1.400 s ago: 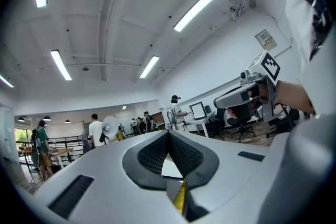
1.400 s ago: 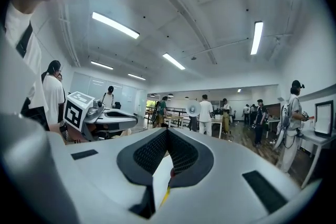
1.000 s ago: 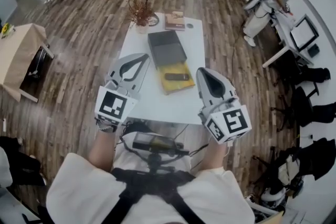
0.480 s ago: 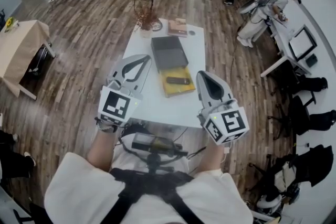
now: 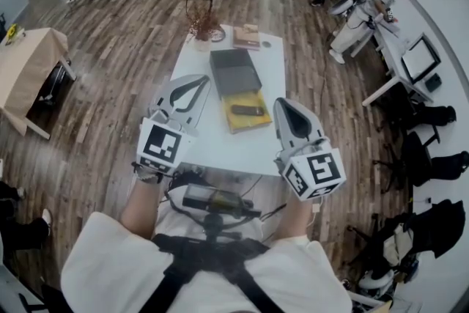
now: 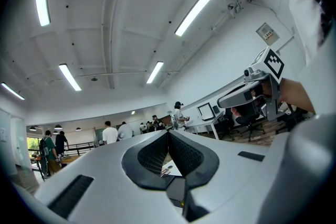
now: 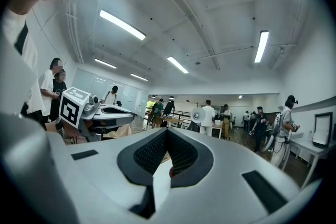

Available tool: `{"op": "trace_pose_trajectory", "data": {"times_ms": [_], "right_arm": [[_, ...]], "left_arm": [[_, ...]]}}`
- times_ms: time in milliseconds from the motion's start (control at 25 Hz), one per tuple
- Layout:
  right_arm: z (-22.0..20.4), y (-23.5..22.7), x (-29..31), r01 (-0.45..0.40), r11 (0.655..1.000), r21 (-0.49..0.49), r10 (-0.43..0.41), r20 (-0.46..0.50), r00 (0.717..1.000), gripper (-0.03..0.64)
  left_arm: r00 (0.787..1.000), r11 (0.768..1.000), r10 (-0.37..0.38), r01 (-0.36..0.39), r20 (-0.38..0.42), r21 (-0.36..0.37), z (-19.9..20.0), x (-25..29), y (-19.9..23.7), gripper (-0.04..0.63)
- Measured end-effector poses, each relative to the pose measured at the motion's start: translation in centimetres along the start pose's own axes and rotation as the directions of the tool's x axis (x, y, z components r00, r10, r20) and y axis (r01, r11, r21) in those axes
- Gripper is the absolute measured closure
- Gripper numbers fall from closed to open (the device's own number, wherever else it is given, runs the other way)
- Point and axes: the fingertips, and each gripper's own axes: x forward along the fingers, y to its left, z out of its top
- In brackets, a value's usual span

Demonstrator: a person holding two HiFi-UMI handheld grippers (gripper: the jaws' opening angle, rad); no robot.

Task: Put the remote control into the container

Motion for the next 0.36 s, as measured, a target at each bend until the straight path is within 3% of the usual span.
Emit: {"op": "trace_pose_trajectory", "data": {"times_ms": [360], "right_arm": [[-0.66,0.34,0.34,-0.011,1.000,-0.011,0.011,-0.023,1.000,0.614]], "left_arm": [[1.000,1.000,0.004,-0.004,-0.025,-0.008,-1.02,0.03,0.20,0.583]]}}
